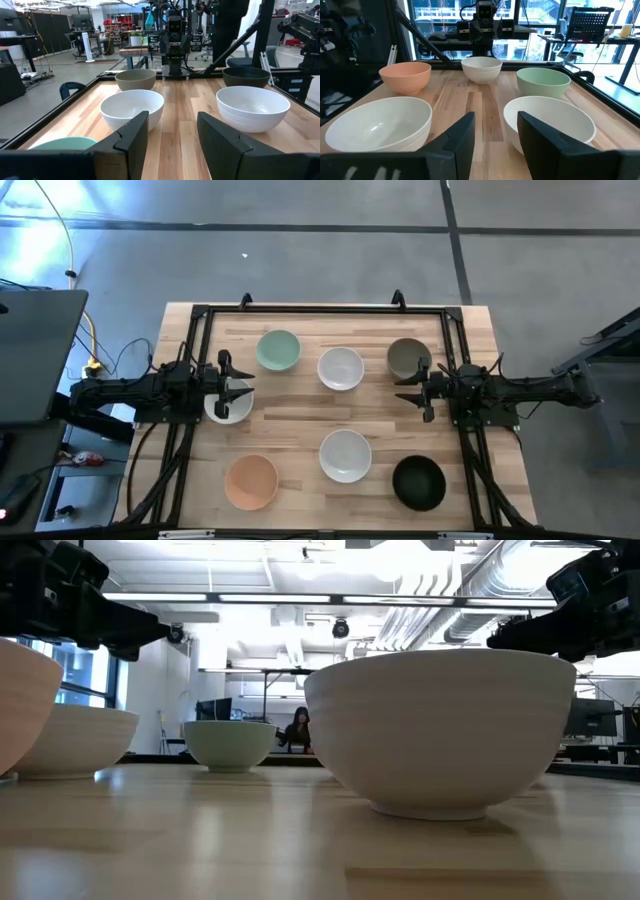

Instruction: Nest bowls inside each other

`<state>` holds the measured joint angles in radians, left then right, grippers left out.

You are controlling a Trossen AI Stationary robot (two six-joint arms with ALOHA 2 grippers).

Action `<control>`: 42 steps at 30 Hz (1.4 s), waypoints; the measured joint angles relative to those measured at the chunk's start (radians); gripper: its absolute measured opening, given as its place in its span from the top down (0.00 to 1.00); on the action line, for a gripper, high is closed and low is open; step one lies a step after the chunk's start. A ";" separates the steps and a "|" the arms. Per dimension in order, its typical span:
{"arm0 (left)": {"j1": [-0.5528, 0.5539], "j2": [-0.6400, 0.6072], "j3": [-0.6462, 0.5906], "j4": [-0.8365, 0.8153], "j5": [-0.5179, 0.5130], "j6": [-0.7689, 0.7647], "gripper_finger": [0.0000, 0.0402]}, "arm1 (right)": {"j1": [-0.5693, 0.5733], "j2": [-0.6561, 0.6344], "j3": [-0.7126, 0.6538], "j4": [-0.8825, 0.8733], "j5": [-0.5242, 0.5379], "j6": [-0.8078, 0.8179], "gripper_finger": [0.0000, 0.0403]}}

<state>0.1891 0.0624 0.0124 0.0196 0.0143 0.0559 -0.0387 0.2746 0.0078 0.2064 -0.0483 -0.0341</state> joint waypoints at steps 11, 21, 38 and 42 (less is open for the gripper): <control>0.000 0.000 0.000 0.000 0.000 0.000 0.61 | 0.000 0.000 0.000 0.000 0.000 0.000 0.65; 0.000 0.000 0.000 0.000 0.000 0.000 0.61 | 0.000 0.000 0.000 0.000 0.000 0.000 0.65; 0.000 0.000 0.000 0.019 0.004 -0.144 0.61 | 0.000 0.000 0.000 0.000 0.001 -0.018 0.65; 0.000 0.000 0.000 0.015 0.005 -0.247 0.61 | 0.000 0.000 0.000 0.000 0.023 -0.233 0.65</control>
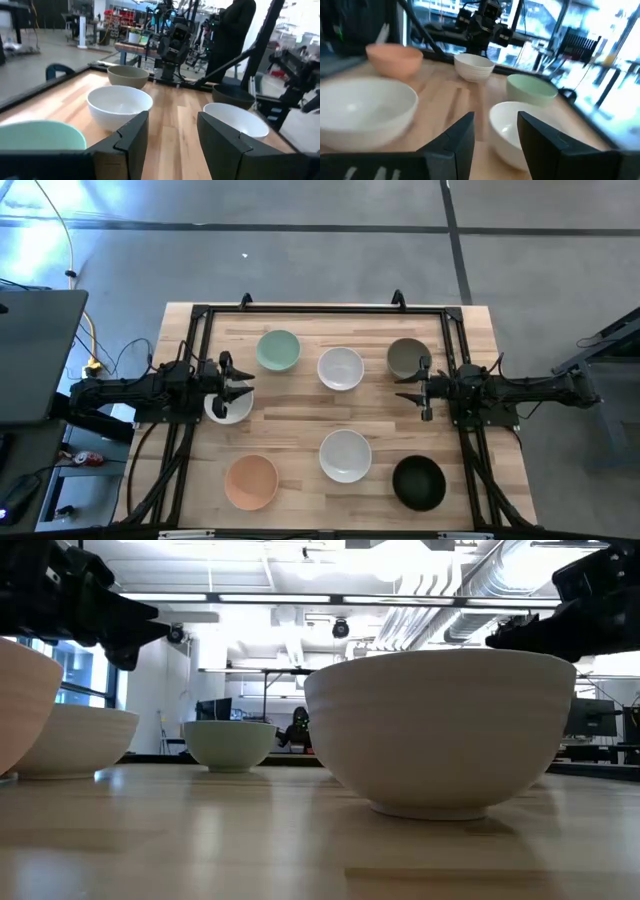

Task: Nest bowls inside each other
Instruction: Stack the gray bowl on the top right white bowl

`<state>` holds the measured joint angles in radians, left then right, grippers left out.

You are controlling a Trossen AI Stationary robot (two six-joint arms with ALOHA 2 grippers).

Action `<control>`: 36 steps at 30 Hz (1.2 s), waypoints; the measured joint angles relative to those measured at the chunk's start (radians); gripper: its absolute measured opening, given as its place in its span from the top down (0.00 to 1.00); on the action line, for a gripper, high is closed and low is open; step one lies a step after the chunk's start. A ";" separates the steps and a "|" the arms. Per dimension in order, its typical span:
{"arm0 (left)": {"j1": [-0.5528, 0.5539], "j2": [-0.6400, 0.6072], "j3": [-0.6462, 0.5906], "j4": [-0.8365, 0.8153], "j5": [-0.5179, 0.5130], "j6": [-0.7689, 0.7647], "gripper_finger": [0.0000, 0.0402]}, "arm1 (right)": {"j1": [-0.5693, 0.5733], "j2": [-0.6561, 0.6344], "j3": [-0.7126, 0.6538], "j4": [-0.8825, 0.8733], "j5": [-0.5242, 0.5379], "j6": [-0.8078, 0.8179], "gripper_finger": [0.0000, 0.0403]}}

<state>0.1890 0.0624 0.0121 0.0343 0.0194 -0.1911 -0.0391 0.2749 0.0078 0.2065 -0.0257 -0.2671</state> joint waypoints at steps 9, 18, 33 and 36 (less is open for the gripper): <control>0.000 0.000 0.000 0.014 -0.078 0.033 0.61 | 0.000 0.000 0.000 0.001 0.000 -0.072 0.65; 0.000 0.000 0.000 0.015 -0.038 0.057 0.61 | 0.000 0.000 0.000 0.030 0.000 0.323 0.65; 0.000 0.000 0.000 0.015 -0.073 0.064 0.61 | 0.000 0.000 0.000 0.046 -0.001 0.495 0.65; 0.001 0.000 0.000 0.015 -0.087 0.064 0.61 | 0.000 0.000 0.000 0.049 0.000 0.495 0.65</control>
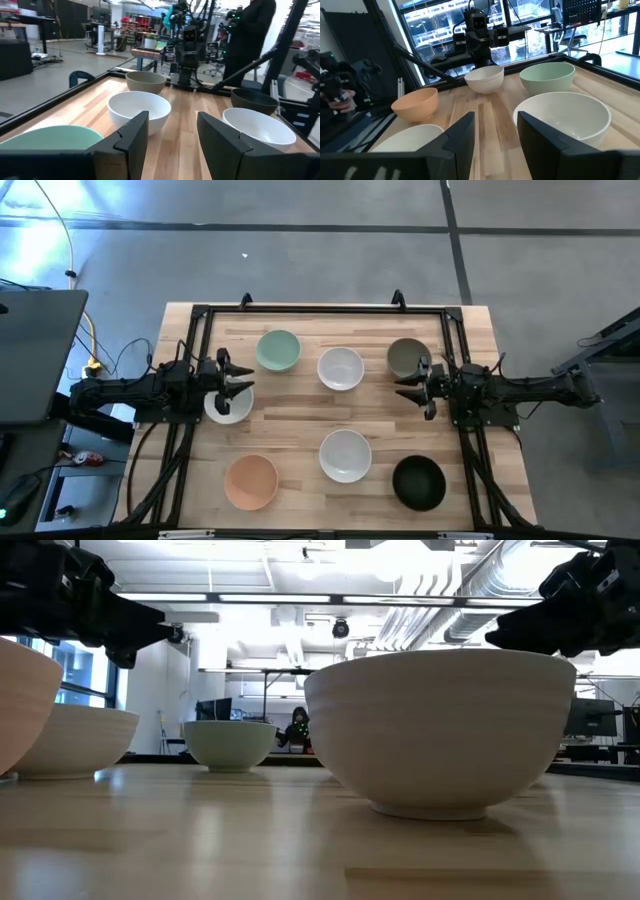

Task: Nest bowls inside each other
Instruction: Stack the gray bowl on the top right white bowl

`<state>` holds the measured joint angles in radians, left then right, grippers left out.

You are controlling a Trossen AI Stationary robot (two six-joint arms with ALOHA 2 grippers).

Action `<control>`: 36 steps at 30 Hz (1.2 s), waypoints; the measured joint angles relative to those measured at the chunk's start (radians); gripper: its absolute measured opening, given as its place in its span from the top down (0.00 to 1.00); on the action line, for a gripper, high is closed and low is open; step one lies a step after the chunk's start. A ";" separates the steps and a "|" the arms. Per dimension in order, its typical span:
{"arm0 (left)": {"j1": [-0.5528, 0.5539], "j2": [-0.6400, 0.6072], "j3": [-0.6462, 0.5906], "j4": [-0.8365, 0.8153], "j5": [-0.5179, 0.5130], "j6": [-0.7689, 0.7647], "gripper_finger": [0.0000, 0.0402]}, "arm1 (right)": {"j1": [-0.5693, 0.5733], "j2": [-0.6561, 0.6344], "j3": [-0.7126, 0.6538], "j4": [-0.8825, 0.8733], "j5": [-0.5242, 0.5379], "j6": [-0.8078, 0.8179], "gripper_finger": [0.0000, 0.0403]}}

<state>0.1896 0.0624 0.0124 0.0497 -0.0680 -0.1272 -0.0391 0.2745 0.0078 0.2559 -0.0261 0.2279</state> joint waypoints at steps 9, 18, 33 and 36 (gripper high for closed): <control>0.000 0.000 0.000 0.000 0.016 0.000 0.61 | 0.000 0.000 0.000 0.004 0.000 0.086 0.65; 0.000 0.000 0.000 0.036 0.034 -0.102 0.61 | 0.000 0.000 0.000 0.004 0.000 0.149 0.65; 0.000 0.000 0.000 0.097 0.094 -0.030 0.61 | 0.000 0.000 0.118 -0.046 0.030 -0.024 0.65; 0.000 0.000 0.000 0.123 0.077 -0.020 0.61 | 0.000 0.000 0.156 -0.134 0.128 -0.072 0.65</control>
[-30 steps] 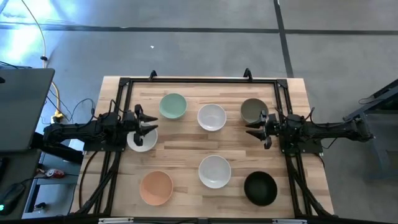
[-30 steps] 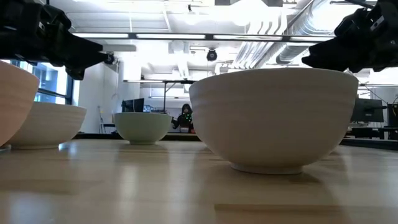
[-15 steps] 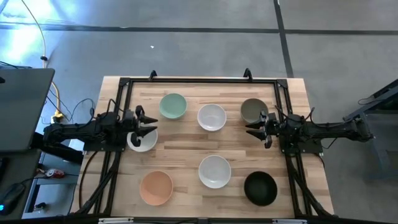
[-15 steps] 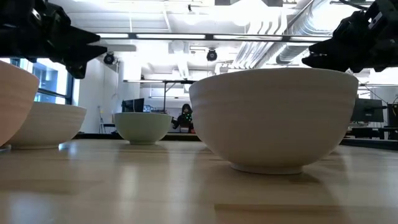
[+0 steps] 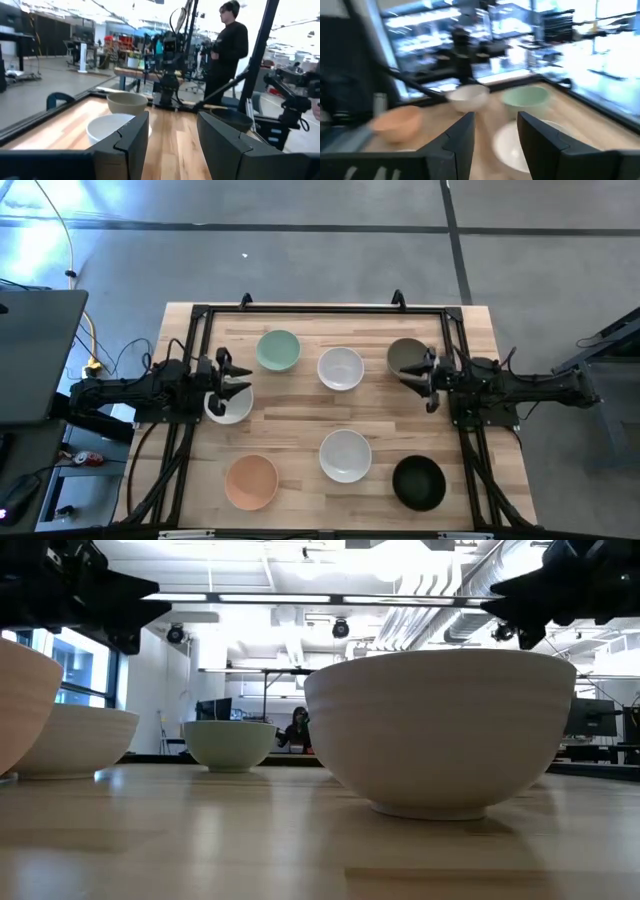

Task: Nest bowls inside each other
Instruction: Stack the gray bowl on the top right white bowl

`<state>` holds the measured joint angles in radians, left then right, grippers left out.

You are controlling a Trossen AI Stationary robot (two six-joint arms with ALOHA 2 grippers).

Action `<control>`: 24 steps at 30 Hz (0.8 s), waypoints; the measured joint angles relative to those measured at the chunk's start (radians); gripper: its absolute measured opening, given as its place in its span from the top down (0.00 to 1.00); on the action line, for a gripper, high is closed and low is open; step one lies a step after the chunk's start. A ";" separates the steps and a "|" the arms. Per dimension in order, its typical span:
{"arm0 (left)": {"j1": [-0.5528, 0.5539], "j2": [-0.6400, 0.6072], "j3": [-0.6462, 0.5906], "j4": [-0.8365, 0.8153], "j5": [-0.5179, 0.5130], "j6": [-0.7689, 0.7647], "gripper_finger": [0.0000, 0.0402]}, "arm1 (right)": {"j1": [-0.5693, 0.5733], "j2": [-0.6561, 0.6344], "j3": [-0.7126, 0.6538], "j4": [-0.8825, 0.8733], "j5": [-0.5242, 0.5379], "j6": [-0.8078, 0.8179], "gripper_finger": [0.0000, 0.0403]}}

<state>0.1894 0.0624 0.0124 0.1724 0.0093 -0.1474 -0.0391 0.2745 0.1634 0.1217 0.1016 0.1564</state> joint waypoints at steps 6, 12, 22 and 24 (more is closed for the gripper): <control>0.000 0.000 0.014 0.008 -0.070 -0.084 0.57 | -0.001 0.001 0.095 -0.253 0.149 0.135 0.65; 0.000 0.003 0.060 0.005 -0.070 -0.077 0.55 | -0.001 0.037 0.247 -0.400 0.226 0.173 0.65; 0.000 0.044 0.061 -0.109 -0.056 -0.090 0.55 | 0.000 0.210 0.527 -0.830 0.409 0.535 0.65; 0.000 0.056 0.061 -0.108 -0.050 -0.108 0.55 | 0.000 0.251 0.567 -0.927 0.462 0.645 0.65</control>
<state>0.1894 0.1188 0.0731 0.0643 -0.0408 -0.2550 -0.0395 0.5259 0.7302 -0.8048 0.5637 0.8016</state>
